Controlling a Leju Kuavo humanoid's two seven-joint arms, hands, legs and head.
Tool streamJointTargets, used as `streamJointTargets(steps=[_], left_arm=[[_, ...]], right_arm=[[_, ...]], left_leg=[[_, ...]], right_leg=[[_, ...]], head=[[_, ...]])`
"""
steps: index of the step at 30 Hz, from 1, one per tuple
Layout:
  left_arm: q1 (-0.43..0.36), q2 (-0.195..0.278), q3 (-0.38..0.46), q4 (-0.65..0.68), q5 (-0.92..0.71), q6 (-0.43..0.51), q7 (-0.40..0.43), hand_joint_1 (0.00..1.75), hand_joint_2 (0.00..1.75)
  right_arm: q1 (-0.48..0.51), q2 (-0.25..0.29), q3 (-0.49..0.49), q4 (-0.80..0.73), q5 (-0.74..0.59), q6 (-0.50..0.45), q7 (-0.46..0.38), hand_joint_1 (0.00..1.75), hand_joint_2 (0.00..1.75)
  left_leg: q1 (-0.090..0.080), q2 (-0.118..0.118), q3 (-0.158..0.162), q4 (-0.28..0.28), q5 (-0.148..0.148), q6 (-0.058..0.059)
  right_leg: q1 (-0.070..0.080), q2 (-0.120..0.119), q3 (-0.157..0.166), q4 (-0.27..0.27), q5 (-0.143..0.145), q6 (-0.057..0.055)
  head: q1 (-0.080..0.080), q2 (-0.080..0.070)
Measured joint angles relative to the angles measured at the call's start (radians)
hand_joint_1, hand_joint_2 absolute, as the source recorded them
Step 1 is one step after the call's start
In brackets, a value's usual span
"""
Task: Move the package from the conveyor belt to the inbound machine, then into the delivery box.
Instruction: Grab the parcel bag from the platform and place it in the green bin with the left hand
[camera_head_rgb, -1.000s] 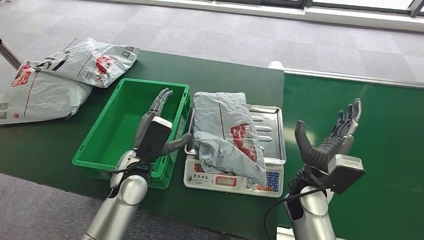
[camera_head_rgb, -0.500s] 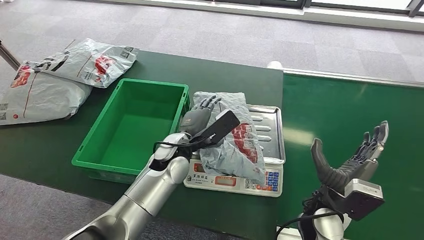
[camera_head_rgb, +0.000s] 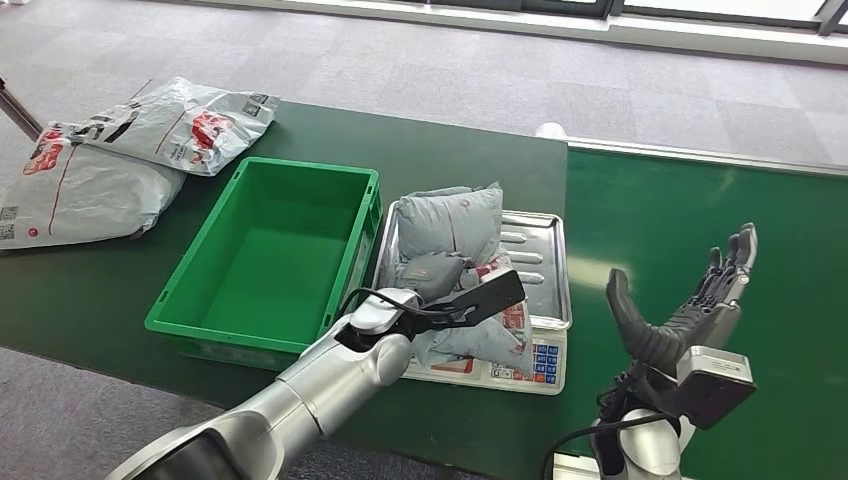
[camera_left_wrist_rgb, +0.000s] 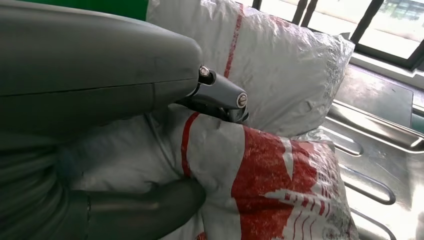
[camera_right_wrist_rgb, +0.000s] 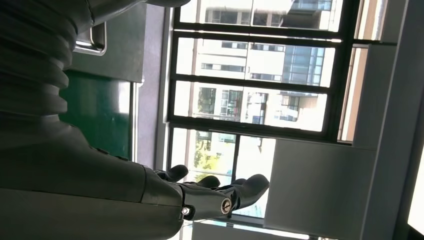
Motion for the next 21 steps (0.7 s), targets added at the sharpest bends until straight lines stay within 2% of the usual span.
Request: streamJointTargets(steps=[4, 7, 12, 17, 18, 21], left_arm=[[-0.019, 0.0, -0.037, 0.024, 0.028, 0.011, -0.006, 1.75, 1.75], [-0.031, 0.001, -0.044, 0.037, 0.066, 0.053, -0.04, 1.75, 1.75], [-0.044, 0.003, -0.013, 0.05, 0.092, 0.178, -0.143, 1.75, 1.75], [-0.048, 0.006, 0.01, 0.044, 0.082, 0.201, -0.164, 1.75, 1.75], [-0.042, 0.013, 0.055, 0.009, 0.055, 0.221, -0.19, 1.75, 1.75], [-0.007, 0.065, 0.277, -0.204, -0.027, 0.273, -0.264, 1.75, 1.75]], right_arm=[[0.001, 0.008, -0.004, -0.002, 0.008, 0.011, 0.001, 0.0, 1.75], [0.003, 0.012, -0.009, -0.002, 0.016, 0.023, 0.003, 0.0, 1.75], [0.011, 0.019, -0.021, -0.002, 0.032, 0.044, 0.013, 0.0, 1.75], [0.015, 0.02, -0.026, -0.004, 0.036, 0.049, 0.015, 0.0, 1.75], [0.022, 0.021, -0.032, -0.005, 0.039, 0.053, 0.018, 0.0, 1.75], [0.064, 0.022, -0.054, -0.007, 0.036, 0.056, 0.021, 0.0, 1.75]], left_leg=[[0.0, 0.0, 0.001, 0.0, 0.0, 0.0], [0.0, 0.0, 0.001, 0.0, 0.0, 0.0], [0.0, 0.0, 0.001, 0.0, 0.0, 0.0], [0.0, 0.0, 0.001, 0.0, 0.0, 0.0], [0.0, 0.0, 0.0, 0.0, 0.0, 0.0], [0.0, 0.002, -0.001, 0.0, 0.0, 0.0]], right_leg=[[0.0, 0.0, 0.001, 0.0, 0.0, 0.0], [0.0, 0.0, 0.001, 0.0, 0.0, 0.0], [0.0, 0.0, 0.0, 0.0, 0.0, 0.0], [0.0, 0.0, 0.0, 0.0, 0.0, 0.0], [0.0, 0.001, 0.0, 0.0, 0.0, 0.0], [0.0, 0.002, -0.002, 0.0, 0.0, 0.0]], head=[[0.0, 0.0], [0.0, 0.0], [0.0, 0.0], [0.0, 0.0], [0.0, 0.0], [0.0, 0.0]])
